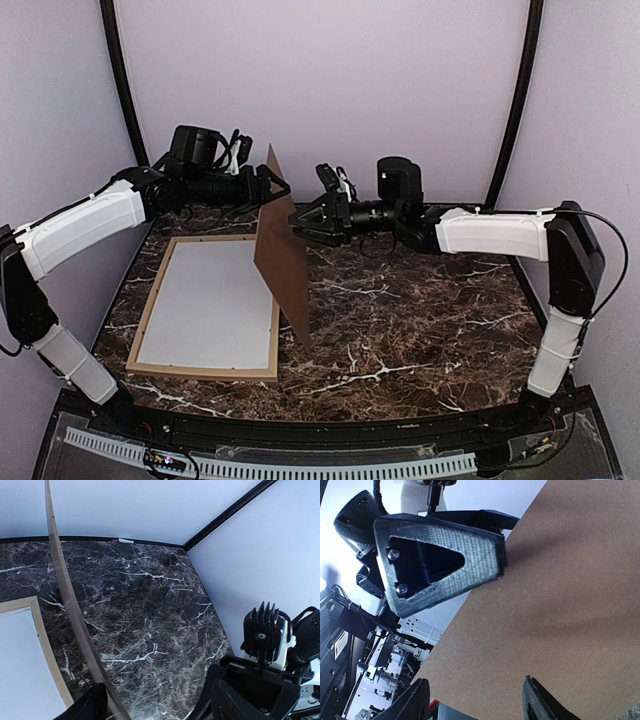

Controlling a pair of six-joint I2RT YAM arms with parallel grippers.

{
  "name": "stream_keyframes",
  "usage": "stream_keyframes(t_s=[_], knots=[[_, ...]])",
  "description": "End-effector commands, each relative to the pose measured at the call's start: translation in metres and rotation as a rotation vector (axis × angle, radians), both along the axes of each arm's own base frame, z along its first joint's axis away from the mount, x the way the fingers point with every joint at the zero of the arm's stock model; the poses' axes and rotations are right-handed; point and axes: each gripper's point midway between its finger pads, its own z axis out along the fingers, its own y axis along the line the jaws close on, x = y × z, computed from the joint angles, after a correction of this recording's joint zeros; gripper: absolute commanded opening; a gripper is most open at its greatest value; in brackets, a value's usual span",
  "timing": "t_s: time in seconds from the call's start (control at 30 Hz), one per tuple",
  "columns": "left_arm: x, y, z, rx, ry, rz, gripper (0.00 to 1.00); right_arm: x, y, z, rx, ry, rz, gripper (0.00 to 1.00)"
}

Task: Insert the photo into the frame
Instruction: Turn over the backboard.

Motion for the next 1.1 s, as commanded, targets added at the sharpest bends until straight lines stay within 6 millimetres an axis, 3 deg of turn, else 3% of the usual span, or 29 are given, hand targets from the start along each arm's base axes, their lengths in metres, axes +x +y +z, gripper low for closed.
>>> stream_keyframes(t_s=[0.0, 0.17, 0.67, 1.07], knots=[[-0.005, 0.018, -0.005, 0.072, 0.008, 0.017, 0.71, -0.003, 0.001, -0.002, 0.015, -0.021, 0.013, 0.64], [-0.006, 0.031, -0.022, 0.144, 0.042, 0.033, 0.58, 0.002, -0.005, -0.024, -0.015, 0.014, 0.004, 0.64], [-0.012, 0.071, -0.049, 0.237, 0.091, 0.099, 0.37, 0.005, -0.021, -0.08, -0.083, 0.106, -0.011, 0.64], [-0.01, 0.064, -0.089, 0.166, 0.184, 0.063, 0.23, 0.01, -0.026, -0.096, -0.102, 0.134, -0.032, 0.64]])
